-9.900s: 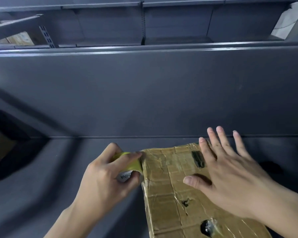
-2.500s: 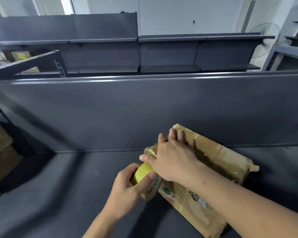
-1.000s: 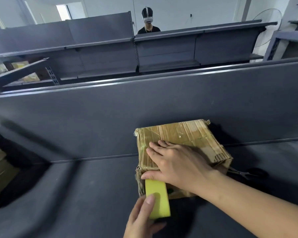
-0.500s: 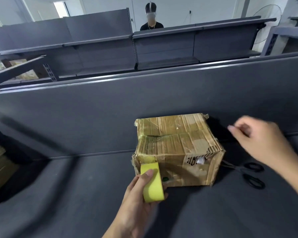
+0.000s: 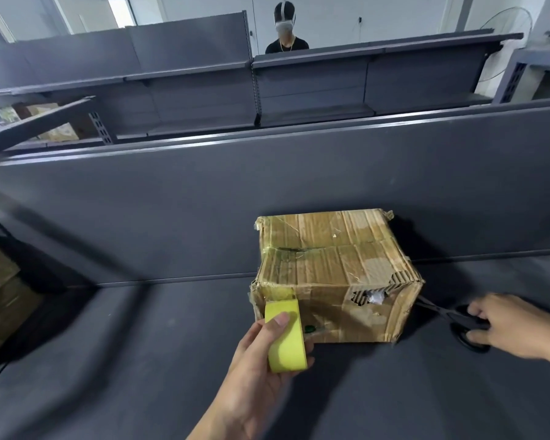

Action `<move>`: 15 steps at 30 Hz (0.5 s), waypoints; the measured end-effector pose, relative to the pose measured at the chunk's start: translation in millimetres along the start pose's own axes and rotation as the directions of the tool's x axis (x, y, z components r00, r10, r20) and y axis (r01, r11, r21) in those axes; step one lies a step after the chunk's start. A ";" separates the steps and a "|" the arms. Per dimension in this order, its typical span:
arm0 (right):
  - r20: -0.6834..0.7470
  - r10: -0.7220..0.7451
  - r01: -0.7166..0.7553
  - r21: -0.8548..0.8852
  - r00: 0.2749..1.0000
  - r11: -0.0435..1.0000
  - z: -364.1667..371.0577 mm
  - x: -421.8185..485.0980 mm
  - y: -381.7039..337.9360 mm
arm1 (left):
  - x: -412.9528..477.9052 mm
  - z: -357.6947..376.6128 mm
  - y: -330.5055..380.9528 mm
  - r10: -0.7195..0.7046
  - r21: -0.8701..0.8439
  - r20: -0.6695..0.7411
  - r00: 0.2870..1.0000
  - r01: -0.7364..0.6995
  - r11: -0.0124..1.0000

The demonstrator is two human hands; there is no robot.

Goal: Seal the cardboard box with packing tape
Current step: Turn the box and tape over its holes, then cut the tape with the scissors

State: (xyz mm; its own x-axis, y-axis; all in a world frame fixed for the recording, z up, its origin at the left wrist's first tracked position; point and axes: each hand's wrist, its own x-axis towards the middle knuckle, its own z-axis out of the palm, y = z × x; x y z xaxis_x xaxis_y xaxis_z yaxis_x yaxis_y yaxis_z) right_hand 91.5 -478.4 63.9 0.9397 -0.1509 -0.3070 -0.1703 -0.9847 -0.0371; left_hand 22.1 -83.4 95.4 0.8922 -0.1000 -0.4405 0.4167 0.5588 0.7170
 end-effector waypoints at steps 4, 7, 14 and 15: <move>-0.038 -0.016 0.016 -0.009 0.999 1.000 4.0 1.6 1.0 | -1.1 -2.4 0.4 -0.011 -0.008 0.005 1.000 0.011 1.000; -0.063 -0.011 0.012 0.011 0.998 1.000 8.0 -0.8 -1.8 | -2.9 -2.1 1.5 -0.013 0.006 0.017 1.000 0.013 1.000; -0.059 0.091 -0.078 0.199 0.994 0.977 -0.4 -16.5 -15.9 | -3.9 -5.5 5.5 -0.011 0.057 0.034 0.999 0.009 0.998; -0.056 0.102 -0.078 0.333 0.993 0.940 0.1 -15.3 -14.8 | -3.7 -5.7 6.4 -0.011 0.060 0.034 0.999 0.009 0.998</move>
State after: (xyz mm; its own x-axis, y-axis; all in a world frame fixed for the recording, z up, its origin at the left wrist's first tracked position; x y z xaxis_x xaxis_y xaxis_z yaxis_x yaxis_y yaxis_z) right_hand 79.6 -461.6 69.0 0.9325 -0.2556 -0.2553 -0.3320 -0.8847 -0.3272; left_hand 20.4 -74.8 98.6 0.8929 -0.1341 -0.4298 0.4344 0.5073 0.7442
